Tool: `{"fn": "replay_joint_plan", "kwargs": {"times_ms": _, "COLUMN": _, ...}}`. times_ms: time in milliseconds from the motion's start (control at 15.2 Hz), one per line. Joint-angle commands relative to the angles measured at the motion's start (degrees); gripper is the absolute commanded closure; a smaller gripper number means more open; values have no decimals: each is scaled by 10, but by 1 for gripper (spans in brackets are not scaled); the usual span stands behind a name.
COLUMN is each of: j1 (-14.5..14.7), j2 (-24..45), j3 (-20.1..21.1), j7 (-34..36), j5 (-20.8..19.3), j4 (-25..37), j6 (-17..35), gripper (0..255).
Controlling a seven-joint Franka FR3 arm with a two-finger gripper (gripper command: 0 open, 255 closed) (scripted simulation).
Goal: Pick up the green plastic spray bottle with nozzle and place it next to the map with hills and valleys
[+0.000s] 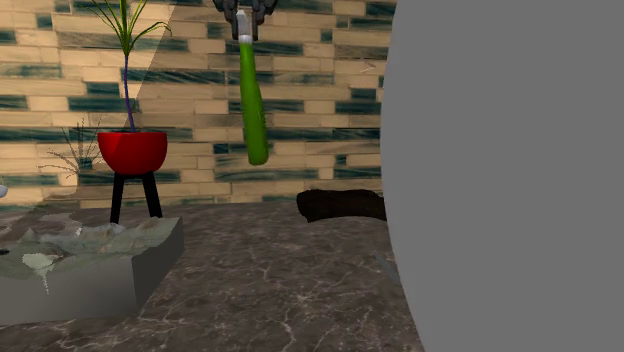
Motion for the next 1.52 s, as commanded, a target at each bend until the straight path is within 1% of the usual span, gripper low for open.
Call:
{"fn": "replay_joint_plan", "kwargs": {"times_ms": 0, "j1": 11, "j2": -17, "j3": 15, "j7": 27, "j5": 0, "j4": -11, "j6": -6, "gripper": 255}}
{"fn": "replay_joint_plan", "kwargs": {"times_ms": 330, "j1": 38, "j2": -45, "j3": 56, "j7": 96, "j5": 7, "j4": -22, "j6": -22, "gripper": 255}}
{"fn": "replay_joint_plan", "kwargs": {"times_ms": 726, "j1": 70, "j2": -59, "j3": 107, "j7": 180, "j5": 19, "j4": -13, "j6": -44, "gripper": 255}}
{"fn": "replay_joint_plan", "kwargs": {"times_ms": 1122, "j1": 103, "j2": -49, "j3": 160, "j7": 267, "j5": 32, "j4": 21, "j6": -66, "gripper": 255}}
{"fn": "replay_joint_plan", "kwargs": {"times_ms": 1452, "j1": 130, "j2": -23, "j3": 206, "j7": 343, "j5": 38, "j4": 70, "j6": -86, "gripper": 255}}
